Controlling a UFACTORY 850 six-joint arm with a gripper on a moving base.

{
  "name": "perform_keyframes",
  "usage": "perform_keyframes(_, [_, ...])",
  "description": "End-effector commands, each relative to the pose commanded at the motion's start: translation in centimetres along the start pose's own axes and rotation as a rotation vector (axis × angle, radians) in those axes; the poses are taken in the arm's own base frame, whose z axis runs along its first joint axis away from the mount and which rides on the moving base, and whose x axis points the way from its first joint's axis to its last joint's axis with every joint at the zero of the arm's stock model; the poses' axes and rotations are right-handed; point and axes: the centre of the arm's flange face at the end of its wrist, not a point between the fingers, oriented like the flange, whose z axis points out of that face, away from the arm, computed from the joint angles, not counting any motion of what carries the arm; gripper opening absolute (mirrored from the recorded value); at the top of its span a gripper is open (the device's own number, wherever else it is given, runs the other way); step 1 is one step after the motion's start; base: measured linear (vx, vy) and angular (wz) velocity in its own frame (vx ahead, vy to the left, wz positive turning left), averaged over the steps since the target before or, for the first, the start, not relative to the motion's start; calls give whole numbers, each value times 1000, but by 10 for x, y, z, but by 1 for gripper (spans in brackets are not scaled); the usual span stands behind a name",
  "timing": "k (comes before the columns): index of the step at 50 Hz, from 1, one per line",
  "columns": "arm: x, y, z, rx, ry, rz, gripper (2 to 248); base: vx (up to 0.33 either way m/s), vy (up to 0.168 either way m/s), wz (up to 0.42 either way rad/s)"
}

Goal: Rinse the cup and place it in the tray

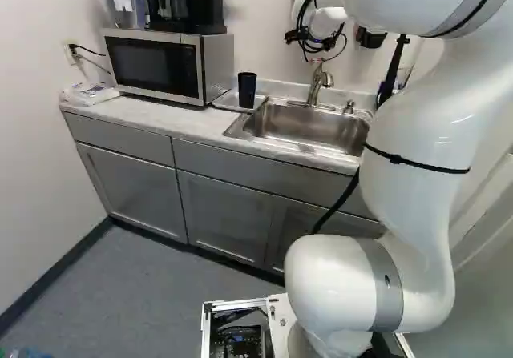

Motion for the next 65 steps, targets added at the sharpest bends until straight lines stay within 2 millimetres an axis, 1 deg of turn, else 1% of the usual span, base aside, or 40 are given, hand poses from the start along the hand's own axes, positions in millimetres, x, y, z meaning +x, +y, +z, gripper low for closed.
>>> perform_keyframes(15, [-9,-14,-28,24,-9,-8,247,0,0,0])
perform_keyframes(23, [-15,-18,-41,32,-24,-11,247,0,0,0])
perform_keyframes(65, [-41,-21,-73,42,-209,-18,247,0,0,0])
